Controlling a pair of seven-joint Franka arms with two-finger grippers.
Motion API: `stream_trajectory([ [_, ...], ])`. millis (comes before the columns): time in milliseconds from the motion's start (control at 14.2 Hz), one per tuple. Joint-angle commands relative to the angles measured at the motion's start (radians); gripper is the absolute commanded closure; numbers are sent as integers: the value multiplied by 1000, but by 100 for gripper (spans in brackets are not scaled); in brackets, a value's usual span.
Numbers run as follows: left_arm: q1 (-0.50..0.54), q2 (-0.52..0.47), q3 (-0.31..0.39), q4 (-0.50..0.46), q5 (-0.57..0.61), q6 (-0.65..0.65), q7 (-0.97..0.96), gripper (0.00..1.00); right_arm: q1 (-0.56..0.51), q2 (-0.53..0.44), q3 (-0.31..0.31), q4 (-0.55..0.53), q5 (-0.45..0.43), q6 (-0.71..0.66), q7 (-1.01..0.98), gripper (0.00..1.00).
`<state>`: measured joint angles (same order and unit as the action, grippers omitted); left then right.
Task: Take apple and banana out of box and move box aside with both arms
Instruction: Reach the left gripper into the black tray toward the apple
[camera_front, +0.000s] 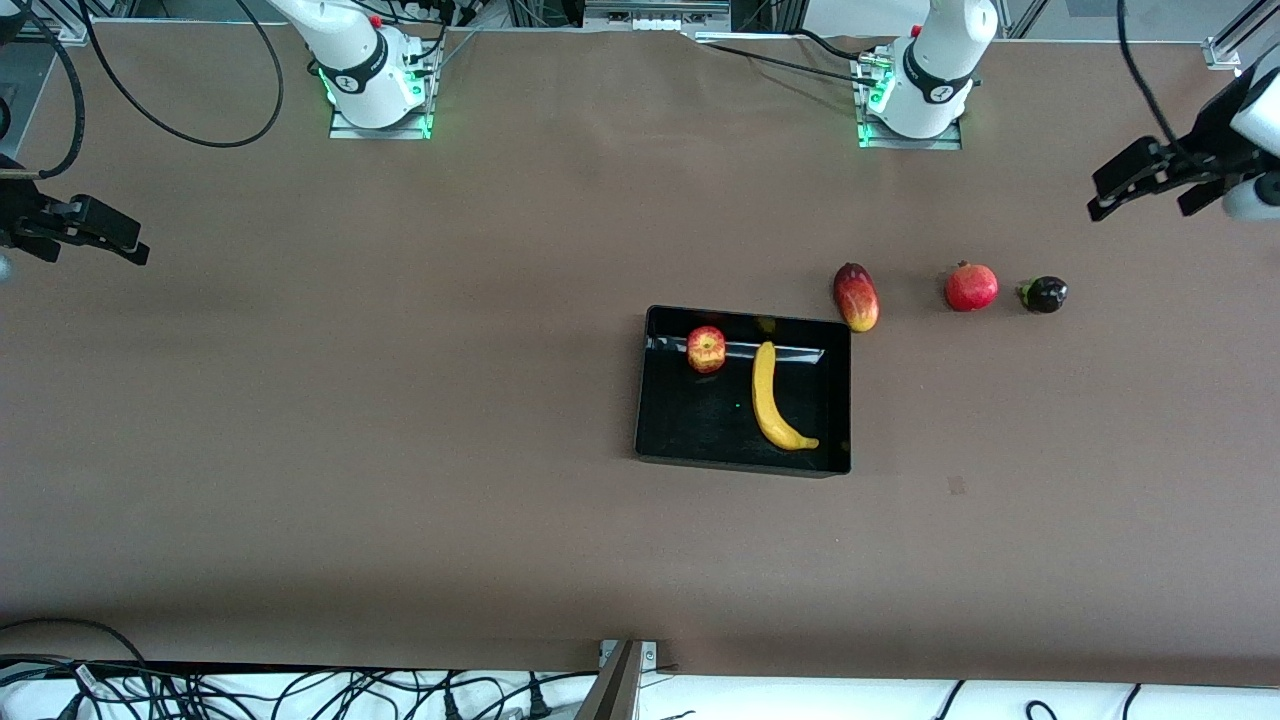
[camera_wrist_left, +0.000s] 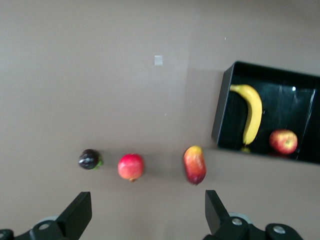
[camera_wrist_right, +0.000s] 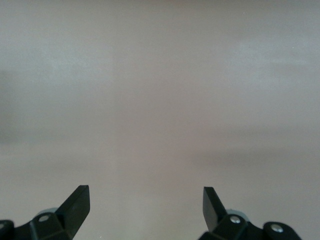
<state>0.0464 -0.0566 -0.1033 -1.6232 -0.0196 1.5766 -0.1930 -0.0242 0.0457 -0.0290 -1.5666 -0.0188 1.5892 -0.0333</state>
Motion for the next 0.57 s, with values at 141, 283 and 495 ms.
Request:
stream_trajectory([
  [141, -126, 162, -13, 0, 19, 123, -271, 0, -11, -14, 9, -10, -6, 3, -11, 0],
  [283, -201, 252, -15, 5, 69, 202, -423, 0, -11, -14, 9, -10, -6, 3, -11, 0],
  [495, -281, 392, -15, 6, 63, 340, -613, 0, -11, -14, 9, -10, -6, 3, -11, 0],
])
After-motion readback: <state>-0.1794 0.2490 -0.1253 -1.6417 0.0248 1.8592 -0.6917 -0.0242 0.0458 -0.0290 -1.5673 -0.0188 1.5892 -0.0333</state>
